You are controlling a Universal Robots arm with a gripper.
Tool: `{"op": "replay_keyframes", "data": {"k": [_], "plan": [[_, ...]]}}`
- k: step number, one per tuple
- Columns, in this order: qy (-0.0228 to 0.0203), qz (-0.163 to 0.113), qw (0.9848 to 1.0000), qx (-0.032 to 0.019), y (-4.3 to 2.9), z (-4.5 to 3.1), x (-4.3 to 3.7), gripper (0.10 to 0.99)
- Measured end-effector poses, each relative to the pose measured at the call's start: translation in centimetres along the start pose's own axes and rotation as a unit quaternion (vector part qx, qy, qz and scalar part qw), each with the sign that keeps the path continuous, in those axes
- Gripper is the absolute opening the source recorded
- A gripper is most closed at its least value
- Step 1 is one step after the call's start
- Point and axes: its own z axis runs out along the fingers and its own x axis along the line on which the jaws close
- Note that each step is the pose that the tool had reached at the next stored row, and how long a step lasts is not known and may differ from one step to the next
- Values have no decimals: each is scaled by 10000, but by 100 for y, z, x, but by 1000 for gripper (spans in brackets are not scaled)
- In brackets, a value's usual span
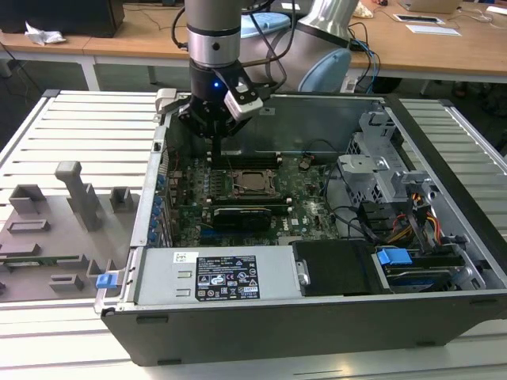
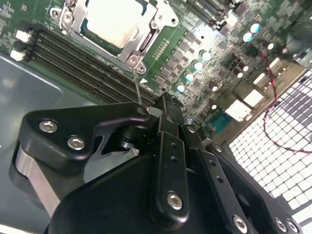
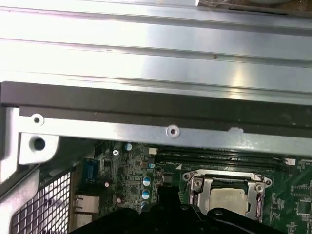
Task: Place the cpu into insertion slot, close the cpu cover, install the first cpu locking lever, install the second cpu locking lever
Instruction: 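Install the first cpu locking lever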
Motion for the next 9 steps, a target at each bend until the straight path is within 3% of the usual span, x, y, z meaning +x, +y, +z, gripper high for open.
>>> {"op": "replay_keyframes", "data": {"k": [3, 9], "plan": [[0, 0, 10000, 0, 8, 6, -49, 106], [0, 0, 10000, 0, -1, 18, -220, 106]]}}
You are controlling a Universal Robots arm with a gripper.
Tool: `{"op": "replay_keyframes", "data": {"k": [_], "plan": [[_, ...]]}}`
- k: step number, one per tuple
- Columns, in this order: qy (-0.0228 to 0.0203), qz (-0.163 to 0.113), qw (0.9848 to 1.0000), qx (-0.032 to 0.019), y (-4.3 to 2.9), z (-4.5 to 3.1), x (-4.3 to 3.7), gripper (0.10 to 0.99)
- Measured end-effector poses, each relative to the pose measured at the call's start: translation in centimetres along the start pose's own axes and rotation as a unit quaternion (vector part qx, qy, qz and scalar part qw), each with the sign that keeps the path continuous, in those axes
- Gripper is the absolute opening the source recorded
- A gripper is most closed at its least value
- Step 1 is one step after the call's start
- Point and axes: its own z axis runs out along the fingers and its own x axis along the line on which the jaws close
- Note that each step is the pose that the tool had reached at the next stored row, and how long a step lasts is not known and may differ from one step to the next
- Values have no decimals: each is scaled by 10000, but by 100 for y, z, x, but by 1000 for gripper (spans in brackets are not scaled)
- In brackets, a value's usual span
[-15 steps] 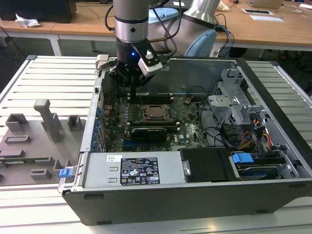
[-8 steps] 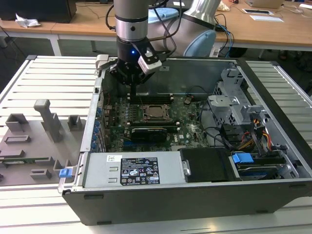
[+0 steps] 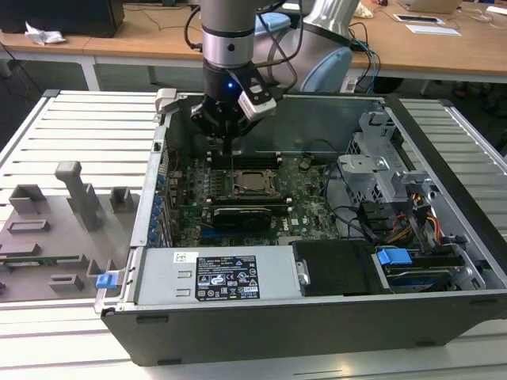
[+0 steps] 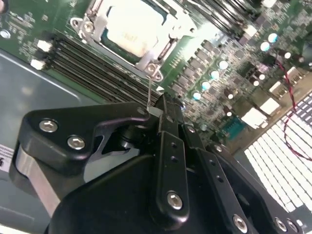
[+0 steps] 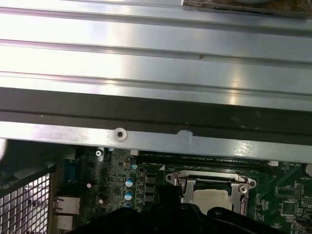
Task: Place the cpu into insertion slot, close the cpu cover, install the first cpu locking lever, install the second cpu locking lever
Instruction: 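Install the first cpu locking lever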
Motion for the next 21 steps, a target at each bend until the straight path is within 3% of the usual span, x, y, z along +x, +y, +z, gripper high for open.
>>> {"op": "replay_keyframes", "data": {"k": [8, 12, 14, 15, 21], "plan": [[0, 0, 10000, 0, -17, 37, -244, 106], [0, 0, 10000, -10, -19, 47, -262, 106], [-7, 0, 9999, -112, -19, 52, -263, 106], [-10, 0, 9999, -129, -18, 60, -264, 106], [-10, 0, 9999, -126, -9, 117, -333, 106]]}}
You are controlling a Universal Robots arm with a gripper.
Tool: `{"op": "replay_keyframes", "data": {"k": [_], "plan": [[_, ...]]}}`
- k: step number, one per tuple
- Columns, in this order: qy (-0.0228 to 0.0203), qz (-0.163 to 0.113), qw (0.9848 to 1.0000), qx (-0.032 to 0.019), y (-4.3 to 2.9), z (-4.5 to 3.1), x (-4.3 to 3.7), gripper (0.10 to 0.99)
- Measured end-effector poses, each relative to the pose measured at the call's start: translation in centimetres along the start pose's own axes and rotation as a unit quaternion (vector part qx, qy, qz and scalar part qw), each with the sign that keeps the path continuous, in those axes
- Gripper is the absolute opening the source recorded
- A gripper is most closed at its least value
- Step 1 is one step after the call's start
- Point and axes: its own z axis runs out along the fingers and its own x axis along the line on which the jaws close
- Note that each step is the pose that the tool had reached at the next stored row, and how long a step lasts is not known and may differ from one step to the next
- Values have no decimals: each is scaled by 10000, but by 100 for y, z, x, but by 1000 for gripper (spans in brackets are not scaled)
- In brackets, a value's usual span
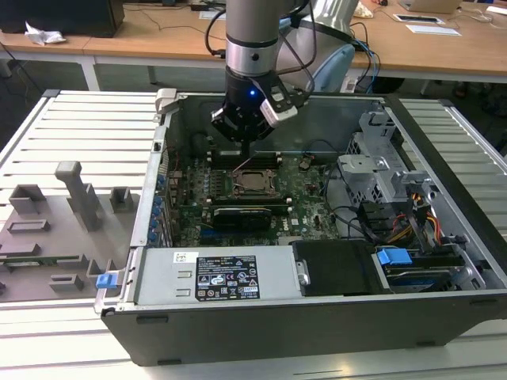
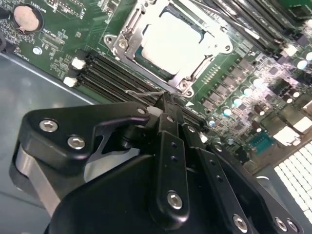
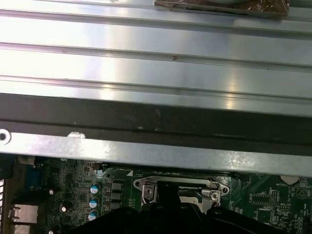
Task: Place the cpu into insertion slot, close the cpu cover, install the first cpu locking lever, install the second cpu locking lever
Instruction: 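Install the first cpu locking lever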
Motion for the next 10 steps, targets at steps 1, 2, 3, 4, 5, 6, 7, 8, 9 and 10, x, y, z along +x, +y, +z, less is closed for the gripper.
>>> {"op": "replay_keyframes", "data": {"k": [1, 2, 3, 4, 5, 6, 7, 8, 9, 10], "plan": [[0, 0, 10000, 0, 3, 6, -11, 106], [0, -1, 10000, 0, 6, 13, -22, 106], [0, -5, 10000, 0, 13, 23, -34, 106], [0, -16, 10000, -1, 18, 29, -38, 106], [0, -40, 10000, -1, 24, 35, -40, 106], [0, -62, 10000, -1, 35, 41, -44, 106], [1, -76, 10000, -1, 54, 48, -53, 106], [1, -78, 10000, 0, 74, 53, -67, 106], [2, -79, 10000, 1, 79, 56, -79, 106], [1, -79, 10000, 1, 79, 59, -87, 106]]}}
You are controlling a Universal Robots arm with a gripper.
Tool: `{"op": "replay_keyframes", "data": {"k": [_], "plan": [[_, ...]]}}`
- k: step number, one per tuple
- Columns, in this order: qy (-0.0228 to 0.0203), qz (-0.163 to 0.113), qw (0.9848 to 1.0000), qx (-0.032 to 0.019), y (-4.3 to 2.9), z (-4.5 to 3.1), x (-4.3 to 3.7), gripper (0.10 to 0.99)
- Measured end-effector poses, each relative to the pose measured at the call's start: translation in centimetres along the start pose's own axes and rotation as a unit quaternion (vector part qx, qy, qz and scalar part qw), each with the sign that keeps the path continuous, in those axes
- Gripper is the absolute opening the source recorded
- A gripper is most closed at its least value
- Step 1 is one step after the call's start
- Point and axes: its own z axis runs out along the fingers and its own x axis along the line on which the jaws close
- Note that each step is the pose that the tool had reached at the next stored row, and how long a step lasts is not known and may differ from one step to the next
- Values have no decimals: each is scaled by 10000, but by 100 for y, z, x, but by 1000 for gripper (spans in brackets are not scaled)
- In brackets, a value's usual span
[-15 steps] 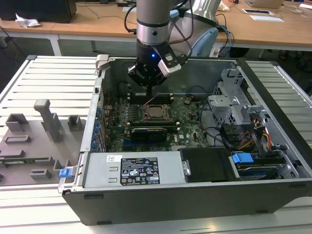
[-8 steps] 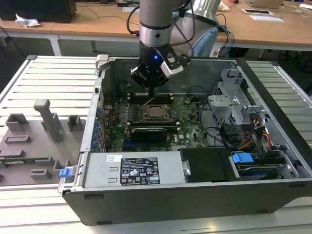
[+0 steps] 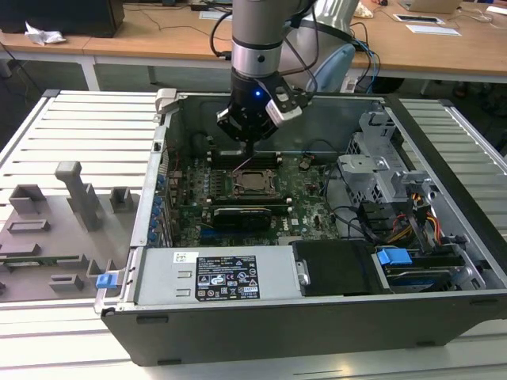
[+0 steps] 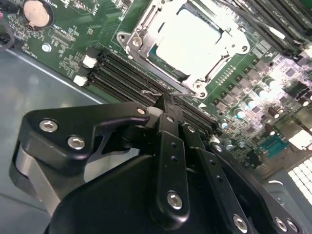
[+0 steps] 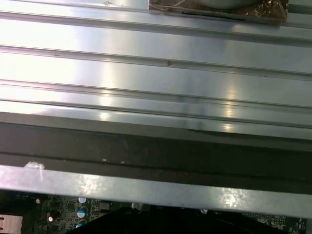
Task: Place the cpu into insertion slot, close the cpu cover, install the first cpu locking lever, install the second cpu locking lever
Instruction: 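Install the first cpu locking lever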
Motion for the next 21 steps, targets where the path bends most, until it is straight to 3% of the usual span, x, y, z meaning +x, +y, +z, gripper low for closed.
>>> {"op": "replay_keyframes", "data": {"k": [8, 12, 21], "plan": [[1, 0, 10000, 14, -7, 31, -73, 106], [1, -1, 10000, 14, -14, 68, -141, 106], [2, 0, 10000, 17, -20, 166, -205, 106]]}}
